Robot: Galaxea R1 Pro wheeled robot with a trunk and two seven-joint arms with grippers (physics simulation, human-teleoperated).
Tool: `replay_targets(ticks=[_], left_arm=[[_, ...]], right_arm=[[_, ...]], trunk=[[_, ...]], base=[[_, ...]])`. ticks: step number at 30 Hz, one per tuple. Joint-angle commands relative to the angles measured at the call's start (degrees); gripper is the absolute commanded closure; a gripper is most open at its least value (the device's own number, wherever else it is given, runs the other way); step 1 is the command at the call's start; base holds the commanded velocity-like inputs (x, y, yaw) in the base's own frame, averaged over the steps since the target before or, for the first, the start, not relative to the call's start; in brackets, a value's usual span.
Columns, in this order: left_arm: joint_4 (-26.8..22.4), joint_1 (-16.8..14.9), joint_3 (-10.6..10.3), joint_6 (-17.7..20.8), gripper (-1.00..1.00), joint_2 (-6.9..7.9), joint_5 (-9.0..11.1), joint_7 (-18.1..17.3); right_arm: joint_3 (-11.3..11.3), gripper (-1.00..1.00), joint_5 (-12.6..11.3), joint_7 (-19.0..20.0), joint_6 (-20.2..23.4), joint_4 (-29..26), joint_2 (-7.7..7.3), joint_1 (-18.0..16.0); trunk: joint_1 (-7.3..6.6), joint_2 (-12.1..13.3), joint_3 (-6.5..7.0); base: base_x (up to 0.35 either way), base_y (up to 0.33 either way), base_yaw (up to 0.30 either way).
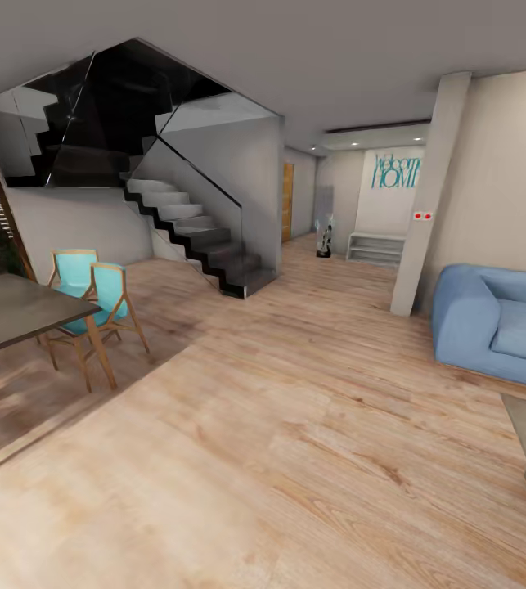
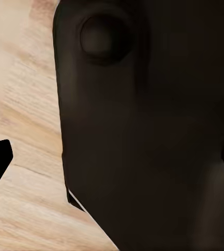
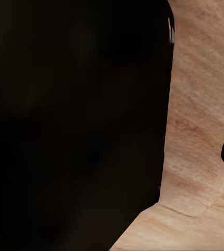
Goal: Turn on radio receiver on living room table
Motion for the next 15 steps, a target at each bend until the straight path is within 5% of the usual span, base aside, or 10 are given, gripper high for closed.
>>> replay_targets(ticks=[1,11,15], left_arm=[[-0.3,0.3,0.0,-0.3,-1.00,-0.33,0.1,0.2],[0.4,0.6,0.1,-1.1,-1.00,-3.54,0.1,-0.3],[0.4,0.6,0.2,-1.2,-1.00,-4.76,0.2,-0.4]], right_arm=[[0.0,-1.00,0.3,-0.1,-0.2,-0.3,0.33,-0.3],[0.1,-1.00,-0.3,-0.1,-0.2,0.9,3.54,-3.6],[0.0,-1.00,-0.3,-0.1,-0.3,1.0,3.78,-3.8]], trunk=[[0.01,0.0,0.00],[0.01,0.0,0.00],[0.01,0.0,0.00]], base=[[0.000,0.000,0.000],[0.000,0.000,0.000],[0.000,0.000,0.000]])
